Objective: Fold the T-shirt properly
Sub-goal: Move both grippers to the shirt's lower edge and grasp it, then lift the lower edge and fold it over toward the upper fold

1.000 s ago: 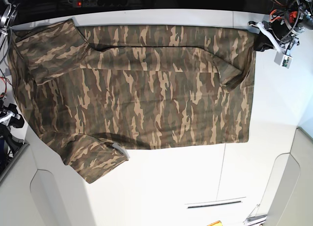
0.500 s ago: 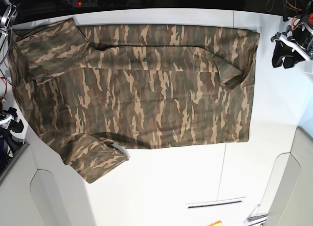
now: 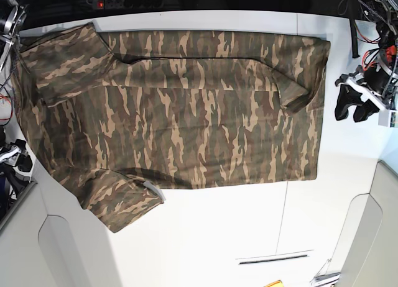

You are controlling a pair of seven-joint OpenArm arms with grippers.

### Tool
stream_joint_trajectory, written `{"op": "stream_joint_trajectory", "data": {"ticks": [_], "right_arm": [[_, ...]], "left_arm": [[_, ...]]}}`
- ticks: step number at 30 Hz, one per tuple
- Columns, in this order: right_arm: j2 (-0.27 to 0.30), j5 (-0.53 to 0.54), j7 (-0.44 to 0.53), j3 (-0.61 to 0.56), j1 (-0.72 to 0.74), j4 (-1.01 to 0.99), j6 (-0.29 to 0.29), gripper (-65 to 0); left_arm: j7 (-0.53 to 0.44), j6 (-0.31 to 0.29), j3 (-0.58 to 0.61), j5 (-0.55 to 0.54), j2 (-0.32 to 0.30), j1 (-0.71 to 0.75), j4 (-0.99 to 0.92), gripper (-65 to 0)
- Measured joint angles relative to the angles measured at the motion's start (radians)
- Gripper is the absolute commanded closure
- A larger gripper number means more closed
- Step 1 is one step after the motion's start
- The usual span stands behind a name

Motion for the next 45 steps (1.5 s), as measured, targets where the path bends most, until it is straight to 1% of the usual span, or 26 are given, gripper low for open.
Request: {"op": "stream_joint_trajectory", "data": {"ticks": [2, 3, 5, 7, 9, 12, 14, 17, 21, 22, 25, 27, 28, 30, 34, 37, 38, 45], "right_arm": [[-0.023, -0.010, -0.002, 0.000, -0.001, 0.000, 0.000, -34.5], [-0.034, -0.011, -0.002, -0.001, -0.001, -0.001, 0.000, -34.5], [-0.047, -0.015, -0.002, -0.004, 0.000, -0.003, 0.000, -34.5], [-0.052, -0.018, 0.001, -0.005, 0.000, -0.015, 0.000, -34.5], [-0.053, -0.025, 0.021, -0.005, 0.000, -0.039, 0.000, -34.5], [-0.052, -0.053, 0.056, -0.005, 0.000, -0.084, -0.001, -34.5], [-0.052, -0.058, 0.076, -0.005, 0.000, -0.117, 0.000, -34.5], [-0.052, -0.060, 0.118, -0.005, 0.000, -0.153, 0.000, -34.5], [-0.043, -0.093, 0.192, -0.005, -0.002, -0.165, -0.001, -34.5], [-0.042, -0.097, 0.199, -0.005, 0.000, -0.164, -0.001, -34.5], [-0.044, -0.108, 0.201, -0.009, 0.008, -0.171, 0.000, -34.5], [-0.044, -0.122, 0.203, -0.024, 0.019, -0.198, 0.000, -34.5], [-0.044, -0.122, 0.212, -0.035, 0.020, -0.213, 0.000, -34.5], [-0.044, -0.115, 0.260, -0.056, 0.020, -0.242, 0.005, -34.5], [-0.042, -0.111, 0.341, -0.104, 0.025, -0.285, 0.004, -34.5], [-0.056, -0.108, 0.349, -0.136, 0.031, -0.285, 0.004, -34.5], [-0.063, -0.123, 0.352, -0.142, 0.037, -0.285, 0.004, -34.5], [-0.126, -0.146, 0.339, -0.151, 0.086, -0.286, 0.010, -34.5]], "left_arm": [[-0.014, 0.034, 0.060, 0.057, 0.000, -0.013, 0.000, -38.0], [-0.019, 0.061, 0.088, 0.081, 0.001, -0.022, 0.000, -38.0], [-0.026, 0.091, 0.132, 0.107, 0.001, -0.046, 0.000, -38.0], [-0.027, 0.091, 0.157, 0.113, 0.000, -0.077, -0.006, -38.0], [-0.042, 0.091, 0.169, 0.112, 0.000, -0.113, -0.055, -38.0], [-0.063, 0.090, 0.170, 0.119, 0.000, -0.185, -0.194, -38.0], [-0.064, 0.071, 0.168, 0.127, 0.000, -0.249, -0.298, -38.0], [-0.079, 0.071, 0.180, 0.129, -0.006, -0.346, -0.448, -38.0], [-0.131, 0.071, 0.239, 0.206, -0.031, -0.446, -0.640, -38.0], [-0.136, 0.070, 0.257, 0.217, -0.042, -0.468, -0.686, -38.0], [-0.190, 0.063, 0.290, 0.220, -0.077, -0.537, -0.822, -38.0], [-0.238, 0.063, 0.300, 0.243, -0.083, -0.577, -0.897, -38.0], [-0.246, 0.063, 0.301, 0.244, -0.081, -0.589, -0.922, -38.0], [-0.259, 0.062, 0.301, 0.240, -0.078, -0.599, -0.954, -38.0], [-0.266, 0.059, 0.300, 0.238, -0.072, -0.602, -0.958, -38.0], [-0.269, 0.059, 0.300, 0.238, -0.068, -0.602, -0.958, -38.0], [-0.269, 0.059, 0.300, 0.238, -0.067, -0.602, -0.958, -38.0], [-0.266, 0.059, 0.300, 0.235, -0.066, -0.602, -0.958, -37.8]]}}
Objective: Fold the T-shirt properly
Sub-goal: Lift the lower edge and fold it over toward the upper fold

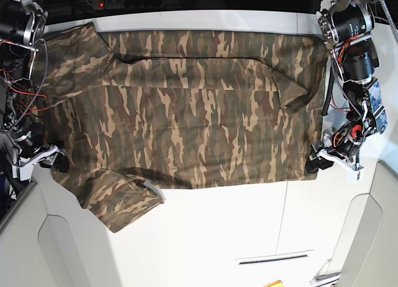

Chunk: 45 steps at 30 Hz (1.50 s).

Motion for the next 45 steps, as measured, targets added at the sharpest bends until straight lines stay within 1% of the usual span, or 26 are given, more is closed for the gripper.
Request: {"op": "stream_joint_trajectory", "data": {"ticks": [2, 3, 6, 7, 8, 10, 11, 13, 14, 15, 18, 21, 23, 24, 26, 28, 31, 34, 37, 40, 41, 45], "right_arm": [[-0.004, -0.006, -0.008, -0.002, 0.009, -0.002, 0.002, -34.5], [-0.005, -0.006, -0.009, -0.003, 0.011, -0.002, 0.002, -34.5], [-0.004, -0.006, -0.019, -0.008, 0.017, -0.002, 0.001, -34.3], [-0.004, -0.006, -0.024, -0.008, 0.019, -0.002, 0.001, -34.2], [-0.004, -0.006, -0.029, -0.008, 0.020, -0.002, 0.001, -32.7], [-0.004, -0.011, -0.034, -0.011, 0.020, -0.002, 0.001, -25.8], [-0.004, -0.026, -0.036, -0.011, 0.020, -0.002, 0.001, -20.7], [-0.004, -0.055, -0.036, -0.011, 0.021, -0.002, 0.001, -8.2], [-0.003, -0.062, -0.039, -0.011, 0.022, -0.002, 0.001, -1.2], [-0.003, -0.073, -0.039, -0.011, 0.023, -0.002, 0.001, 0.0], [-0.004, -0.077, -0.042, -0.011, 0.023, 0.006, 0.001, 0.0], [-0.005, -0.086, -0.093, -0.011, 0.021, 0.042, -0.001, 0.0], [-0.005, -0.092, -0.163, -0.013, 0.019, 0.084, -0.003, 0.0], [-0.004, -0.085, -0.200, -0.013, 0.017, 0.108, -0.003, 0.0], [0.002, -0.058, -0.248, -0.014, 0.002, 0.171, -0.002, 0.0], [0.011, -0.042, -0.264, -0.015, -0.025, 0.236, -0.002, 0.0], [0.039, 0.006, -0.269, -0.017, -0.094, 0.335, -0.002, 0.0], [0.069, 0.043, -0.304, -0.014, -0.167, 0.433, -0.003, 0.0], [0.090, 0.055, -0.314, -0.005, -0.215, 0.522, 0.000, 0.0], [0.107, 0.063, -0.309, 0.021, -0.264, 0.587, 0.003, 0.0], [0.111, 0.066, -0.310, 0.032, -0.281, 0.600, 0.003, 0.0], [0.117, 0.078, -0.319, 0.098, -0.344, 0.627, 0.003, 0.0]], "left_arm": [[0.000, 0.000, 0.000, 0.000, 0.000, 0.000, 0.000, -37.3], [0.000, 0.000, 0.000, 0.000, 0.000, 0.000, 0.000, -35.7], [0.004, -0.001, 0.000, 0.003, 0.000, 0.000, 0.000, -25.0], [0.010, -0.019, 0.000, 0.005, 0.000, 0.000, -0.001, -21.8], [0.013, -0.027, 0.000, 0.004, 0.000, 0.001, -0.001, -19.9], [0.015, -0.037, 0.000, -0.005, 0.000, 0.001, -0.002, -14.0], [0.015, -0.037, 0.000, -0.007, 0.000, 0.001, -0.002, -9.4], [0.019, -0.037, 0.001, -0.005, 0.000, 0.001, -0.003, 0.0], [0.021, -0.037, 0.001, -0.008, 0.000, 0.002, -0.003, 0.0], [0.021, -0.037, 0.001, -0.008, 0.000, 0.002, -0.003, 0.0], [0.029, -0.101, 0.001, -0.019, 0.000, 0.004, -0.003, 0.0], [0.069, -0.120, 0.002, -0.060, -0.007, 0.006, -0.003, 0.0], [0.159, -0.127, 0.002, -0.100, -0.018, 0.007, 0.011, 0.0], [0.224, -0.158, 0.002, -0.126, -0.023, 0.007, 0.024, 0.0], [0.338, -0.171, 0.003, -0.219, -0.038, 0.021, 0.060, 0.0], [0.376, -0.172, 0.006, -0.306, -0.053, 0.056, 0.114, 0.0], [0.390, -0.173, 0.007, -0.348, -0.092, 0.121, 0.228, 0.0], [0.402, -0.175, 0.003, -0.371, -0.122, 0.185, 0.356, 0.0], [0.428, -0.175, 0.007, -0.383, -0.125, 0.247, 0.465, 0.0], [0.431, -0.175, 0.007, -0.383, -0.133, 0.296, 0.557, 0.0], [0.432, -0.150, 0.002, -0.383, -0.139, 0.309, 0.583, 0.0], [0.443, -0.146, -0.009, -0.381, -0.154, 0.367, 0.668, 0.0]]}}
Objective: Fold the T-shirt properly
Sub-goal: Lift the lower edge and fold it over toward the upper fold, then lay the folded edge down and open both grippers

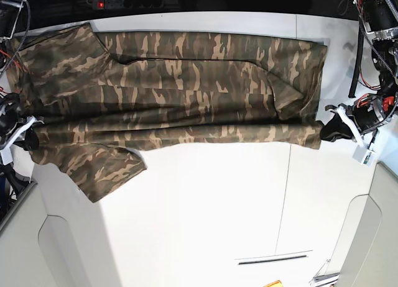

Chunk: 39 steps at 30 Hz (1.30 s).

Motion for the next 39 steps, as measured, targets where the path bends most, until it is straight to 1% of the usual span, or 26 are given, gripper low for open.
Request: {"op": "stream_joint_trajectory", "data": {"ticks": [3, 7, 11, 13, 14, 15, 16, 18, 20, 21, 23, 26, 29, 32, 36, 39], "right_arm": [[0.000, 0.034, -0.006, 0.047, -0.035, 0.016, 0.003, 0.0], [0.000, 0.075, -0.048, 0.101, -0.092, 0.026, 0.007, 0.0], [-0.003, 0.074, -0.048, 0.116, -0.144, 0.019, 0.005, 0.0], [-0.020, 0.069, -0.045, 0.117, -0.151, 0.003, 0.002, -22.1], [-0.027, 0.067, -0.045, 0.116, -0.151, -0.008, -0.002, -31.2], [-0.035, 0.066, -0.037, 0.116, -0.151, -0.014, -0.005, -37.1], [-0.041, 0.066, -0.014, 0.116, -0.151, -0.015, -0.006, -39.2], [-0.044, 0.066, 0.035, 0.116, -0.151, -0.015, -0.006, -39.0], [-0.043, 0.061, 0.106, 0.116, -0.145, -0.015, -0.018, -39.0], [-0.043, 0.050, 0.119, 0.117, -0.137, -0.015, -0.022, -39.0], [-0.045, 0.011, 0.114, 0.118, -0.104, -0.016, -0.034, -39.0], [-0.056, -0.006, 0.121, 0.119, -0.038, -0.016, -0.034, -39.0], [-0.084, -0.021, 0.126, 0.114, 0.013, -0.024, -0.031, -39.0], [-0.088, -0.054, 0.132, 0.069, 0.051, -0.106, -0.034, -39.0], [-0.089, -0.118, 0.187, -0.031, 0.124, -0.249, -0.034, -39.0], [-0.090, -0.124, 0.213, -0.105, 0.174, -0.319, -0.035, -39.0]], "left_arm": [[0.006, 0.000, 0.003, 0.004, -0.001, 0.049, 0.056, 0.0], [0.007, 0.000, 0.002, 0.003, -0.001, 0.104, 0.097, 0.0], [-0.002, 0.000, 0.002, 0.002, 0.000, 0.155, 0.103, 0.0], [-0.010, -0.004, 0.002, 0.006, 0.000, 0.172, 0.103, 0.0], [-0.009, -0.007, 0.002, 0.006, 0.000, 0.173, 0.103, 0.0], [-0.009, -0.007, 0.002, 0.006, 0.000, 0.172, 0.103, 0.0], [-0.011, -0.007, 0.002, 0.005, 0.000, 0.171, 0.103, 0.0], [-0.016, -0.007, 0.002, 0.005, 0.000, 0.169, 0.103, 0.0], [-0.015, -0.007, 0.002, 0.006, 0.000, 0.169, 0.103, 0.0], [-0.015, -0.007, 0.002, 0.006, 0.000, 0.169, 0.103, 0.0], [-0.016, -0.007, 0.002, 0.006, 0.000, 0.169, 0.103, 0.0], [-0.015, -0.007, 0.002, 0.006, 0.000, 0.169, 0.103, 0.0], [-0.016, -0.008, 0.002, 0.006, 0.000, 0.169, 0.103, 0.0], [-0.015, -0.008, 0.002, 0.008, 0.000, 0.178, 0.103, 0.0], [-0.017, -0.007, 0.002, 0.006, 0.000, 0.179, 0.103, 0.0], [-0.016, -0.008, 0.002, 0.006, 0.000, 0.181, 0.103, 0.0]]}}
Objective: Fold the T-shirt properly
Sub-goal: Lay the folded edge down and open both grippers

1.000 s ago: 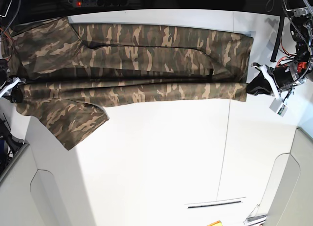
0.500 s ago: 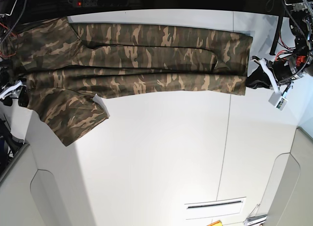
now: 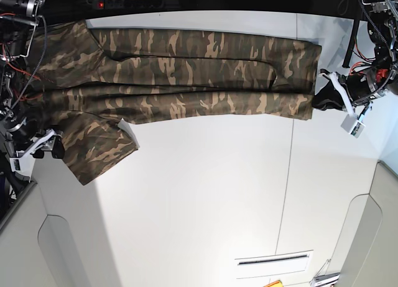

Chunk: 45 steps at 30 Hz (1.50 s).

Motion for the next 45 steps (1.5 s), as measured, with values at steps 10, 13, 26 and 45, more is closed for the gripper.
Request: {"op": "stream_joint_trajectory", "data": {"ticks": [10, 13, 26, 45], "right_arm": [[0.003, 0.010, 0.018, -0.130, 0.023, -0.032, 0.000, -19.6], [0.005, 0.010, 0.014, -0.130, 0.021, -0.033, 0.000, -2.0], [0.002, 0.178, -0.402, -0.006, -0.020, 0.280, 0.013, 0.0], [0.005, 0.649, -0.694, 0.516, -0.525, 0.800, 0.060, 0.0]], "left_arm": [[0.000, 0.000, 0.000, 0.000, 0.000, 0.002, 0.000, 0.0], [0.000, 0.000, 0.000, 0.000, 0.000, 0.002, 0.000, 0.0], [-0.007, -0.014, 0.000, 0.001, -0.009, 0.003, 0.029, 0.0], [0.051, -0.016, -0.068, -0.004, -0.010, 0.144, 0.247, 0.0]]}}
